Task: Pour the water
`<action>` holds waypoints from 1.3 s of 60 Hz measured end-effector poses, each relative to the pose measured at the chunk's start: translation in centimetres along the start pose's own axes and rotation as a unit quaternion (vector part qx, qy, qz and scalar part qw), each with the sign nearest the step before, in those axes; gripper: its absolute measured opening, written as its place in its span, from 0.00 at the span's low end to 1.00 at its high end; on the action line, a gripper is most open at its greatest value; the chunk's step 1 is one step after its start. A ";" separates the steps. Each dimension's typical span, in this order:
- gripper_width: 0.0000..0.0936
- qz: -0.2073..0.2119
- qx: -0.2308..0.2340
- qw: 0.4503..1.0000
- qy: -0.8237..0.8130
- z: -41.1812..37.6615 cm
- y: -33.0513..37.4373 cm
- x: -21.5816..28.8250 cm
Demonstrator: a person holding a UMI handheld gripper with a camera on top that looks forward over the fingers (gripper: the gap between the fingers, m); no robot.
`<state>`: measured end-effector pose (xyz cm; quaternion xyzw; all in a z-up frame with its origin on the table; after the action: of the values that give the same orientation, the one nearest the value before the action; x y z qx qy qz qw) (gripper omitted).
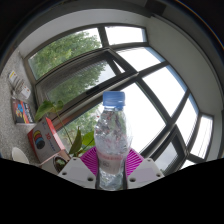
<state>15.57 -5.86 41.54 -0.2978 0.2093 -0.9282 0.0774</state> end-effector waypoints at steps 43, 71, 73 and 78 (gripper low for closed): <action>0.32 -0.309 0.109 0.861 -0.389 -19.0 9.8 -24.4; 0.92 -0.392 0.094 0.847 -0.348 -17.4 12.6 -23.5; 0.92 -0.397 0.092 0.846 -0.344 -16.9 13.4 -22.9; 0.91 -0.412 0.090 0.841 -0.340 -15.5 15.6 -20.9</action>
<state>23.71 -9.00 12.45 -0.6452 -0.0562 -0.7297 -0.2193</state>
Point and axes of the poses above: the point between the fingertips, and its own axes, seen from behind it with the camera up: z to the right, x up, y backward, against the way the camera looks, the point moved 7 cm from there along y, backward, against the way the camera looks, and after that the axes turned 10 degrees about -x, right-handed, at the moved point
